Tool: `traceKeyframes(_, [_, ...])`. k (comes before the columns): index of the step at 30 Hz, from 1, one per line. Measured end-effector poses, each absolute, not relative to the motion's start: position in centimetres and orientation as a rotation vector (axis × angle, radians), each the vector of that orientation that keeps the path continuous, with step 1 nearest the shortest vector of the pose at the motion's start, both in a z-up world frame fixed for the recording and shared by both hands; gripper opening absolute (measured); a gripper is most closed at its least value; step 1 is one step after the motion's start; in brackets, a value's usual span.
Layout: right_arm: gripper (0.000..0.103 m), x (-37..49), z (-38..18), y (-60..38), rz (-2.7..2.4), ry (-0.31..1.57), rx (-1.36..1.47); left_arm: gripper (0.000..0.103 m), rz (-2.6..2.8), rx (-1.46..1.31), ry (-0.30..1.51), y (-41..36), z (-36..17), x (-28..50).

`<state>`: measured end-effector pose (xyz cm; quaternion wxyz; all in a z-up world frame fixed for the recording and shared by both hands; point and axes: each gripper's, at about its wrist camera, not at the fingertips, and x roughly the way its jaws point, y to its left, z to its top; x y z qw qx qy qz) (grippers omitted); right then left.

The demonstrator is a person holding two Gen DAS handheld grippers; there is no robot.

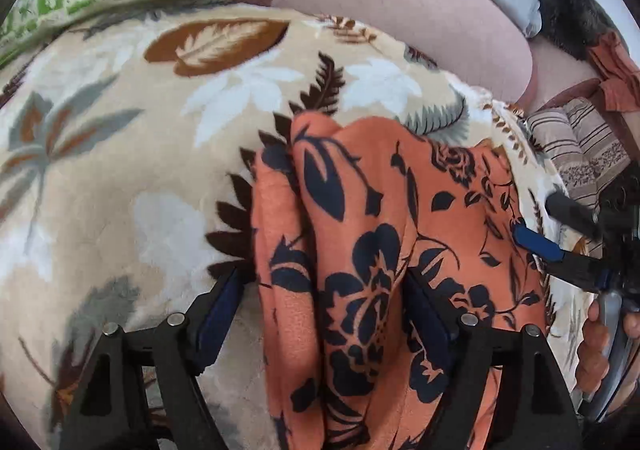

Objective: Fold small clothes

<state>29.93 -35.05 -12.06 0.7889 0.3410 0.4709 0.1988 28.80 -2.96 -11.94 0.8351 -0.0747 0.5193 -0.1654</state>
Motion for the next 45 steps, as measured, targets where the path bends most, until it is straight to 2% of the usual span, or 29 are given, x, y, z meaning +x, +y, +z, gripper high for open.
traceKeyframes(4, [0.074,28.0,-10.3,-34.6,0.471,0.977,0.701,0.082,-0.317,-0.100,0.996,-2.7,-9.5,27.4])
traceKeyframes(9, [0.077,27.4,-12.9,-34.3,0.420,1.053,0.672,0.082,-0.232,-0.051,1.053,-2.2,-10.7,27.8])
traceKeyframes(14, [0.077,24.1,-8.6,-32.9,0.433,0.972,0.619,0.082,-0.205,0.006,0.990,-1.7,-8.8,25.4])
traceKeyframes(17, [0.077,20.7,-7.9,-31.4,0.460,0.971,0.578,0.082,-0.207,0.018,0.964,-1.4,-7.6,23.6])
traceKeyframes(21, [0.077,18.0,-10.0,-30.9,0.430,1.012,0.580,0.082,-0.206,0.027,0.966,-1.4,-7.7,21.8])
traceKeyframes(24, [0.077,17.8,-12.6,-31.8,0.400,1.045,0.648,0.082,-0.181,0.049,1.032,-1.7,-9.6,21.5])
traceKeyframes(26, [0.077,17.4,-11.7,-32.2,0.386,1.034,0.686,0.082,-0.162,0.076,1.078,-1.7,-10.7,21.4])
traceKeyframes(29, [0.077,16.5,-9.0,-31.7,0.418,0.964,0.621,0.082,-0.164,0.019,1.015,-0.8,-9.1,19.6])
traceKeyframes(31, [0.080,16.3,-8.8,-31.8,0.410,0.949,0.615,0.082,-0.177,0.023,0.979,-0.9,-8.5,18.3])
traceKeyframes(32, [0.087,16.9,-9.8,-32.0,0.371,0.975,0.630,0.083,-0.177,0.037,0.978,-1.1,-8.7,18.0])
traceKeyframes(35, [0.089,18.5,-12.7,-32.0,0.355,1.039,0.657,0.084,-0.157,0.098,1.114,-1.9,-11.4,18.3])
traceKeyframes(38, [0.089,16.9,-9.1,-31.5,0.350,0.988,0.629,0.084,-0.147,0.057,1.070,-1.3,-10.3,16.9])
traceKeyframes(41, [0.089,13.1,-4.8,-30.8,0.339,0.890,0.485,0.084,-0.158,0.025,0.997,-0.7,-7.5,14.4])
traceKeyframes(45, [0.089,7.8,-2.7,-30.4,0.284,0.813,0.443,0.085,-0.140,-0.016,0.922,0.5,-4.8,10.8])
